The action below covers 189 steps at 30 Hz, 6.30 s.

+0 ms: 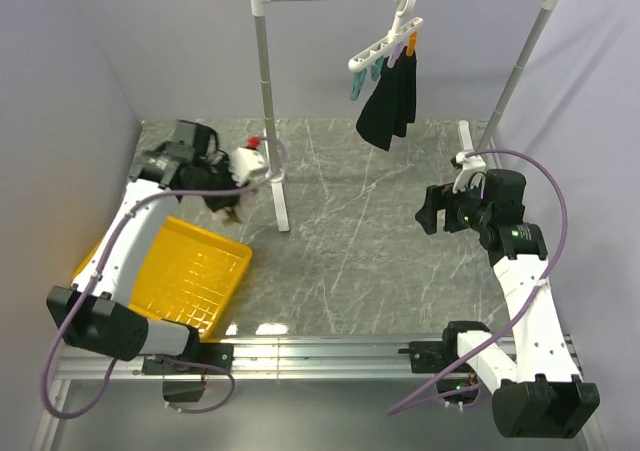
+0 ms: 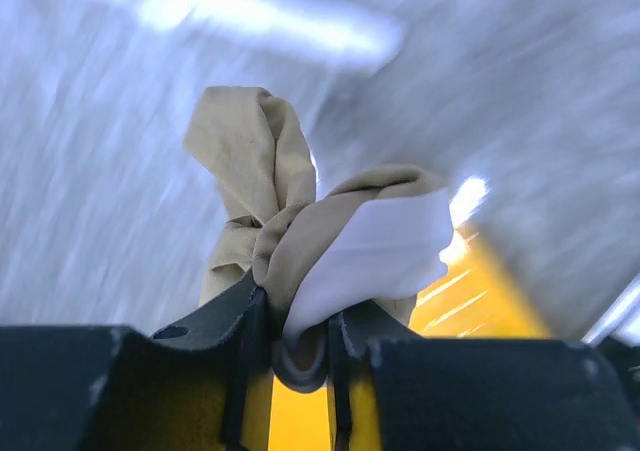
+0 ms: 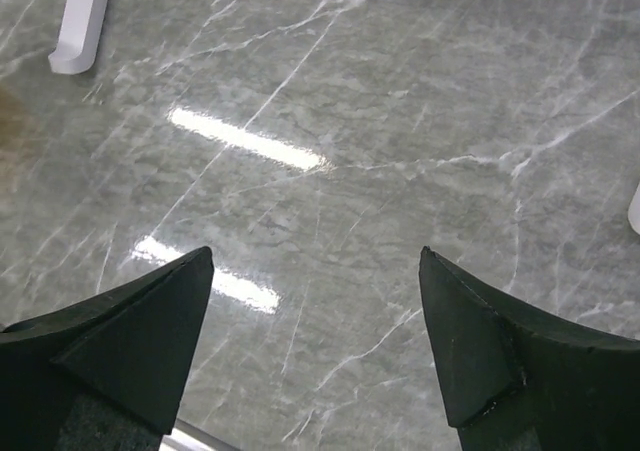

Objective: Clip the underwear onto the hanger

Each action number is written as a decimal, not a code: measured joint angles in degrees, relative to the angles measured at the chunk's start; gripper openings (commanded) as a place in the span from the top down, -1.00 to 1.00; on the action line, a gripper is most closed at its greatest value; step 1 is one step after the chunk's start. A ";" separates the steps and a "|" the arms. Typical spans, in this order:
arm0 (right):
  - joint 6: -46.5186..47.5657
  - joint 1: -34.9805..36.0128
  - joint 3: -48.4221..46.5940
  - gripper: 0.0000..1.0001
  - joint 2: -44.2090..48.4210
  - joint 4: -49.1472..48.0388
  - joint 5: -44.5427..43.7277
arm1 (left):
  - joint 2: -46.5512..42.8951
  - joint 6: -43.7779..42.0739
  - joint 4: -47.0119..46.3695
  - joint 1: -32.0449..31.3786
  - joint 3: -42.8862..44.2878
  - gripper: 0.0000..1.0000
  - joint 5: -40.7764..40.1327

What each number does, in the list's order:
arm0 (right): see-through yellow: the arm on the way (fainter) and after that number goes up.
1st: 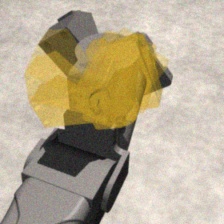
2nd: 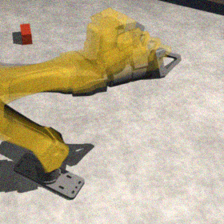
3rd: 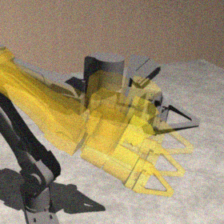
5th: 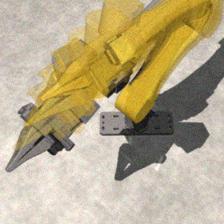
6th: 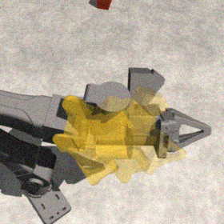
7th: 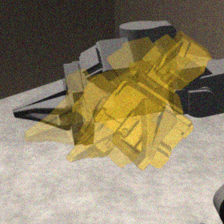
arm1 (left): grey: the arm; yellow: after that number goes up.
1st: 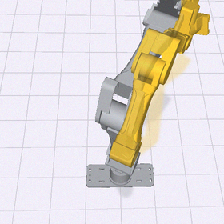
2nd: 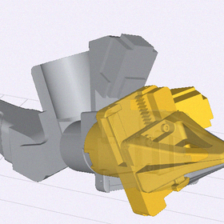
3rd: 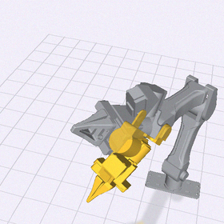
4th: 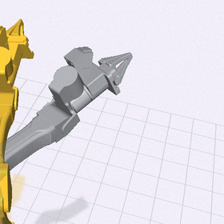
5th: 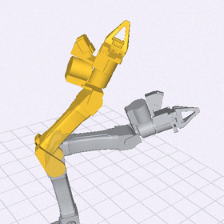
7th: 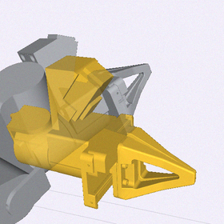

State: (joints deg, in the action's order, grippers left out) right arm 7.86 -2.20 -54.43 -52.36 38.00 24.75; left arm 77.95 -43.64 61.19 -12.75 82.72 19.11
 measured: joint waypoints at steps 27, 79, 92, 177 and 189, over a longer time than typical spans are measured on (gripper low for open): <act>6.84 -0.28 -2.93 -0.62 -7.58 8.35 4.07 | 14.84 21.44 -17.16 -26.93 -5.75 -0.45 11.15; 3.54 2.69 -3.15 -0.32 -19.65 6.27 11.80 | 8.50 25.53 -8.61 -35.19 7.10 0.99 5.64; 3.58 0.57 -5.55 -0.32 -19.67 7.04 13.70 | 13.84 20.35 0.46 -32.28 20.87 0.99 -0.96; 6.84 13.64 -1.07 1.00 -29.38 4.52 -6.14 | 24.55 38.73 -19.78 -26.67 -19.04 0.99 1.86; 13.29 11.26 3.50 1.00 -27.71 6.27 -13.38 | 15.47 36.06 -14.62 -31.19 -22.97 0.19 4.76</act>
State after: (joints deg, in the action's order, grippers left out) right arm 21.15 9.06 -50.94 -80.07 44.27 11.38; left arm 93.43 -7.57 46.57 -43.94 59.75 23.88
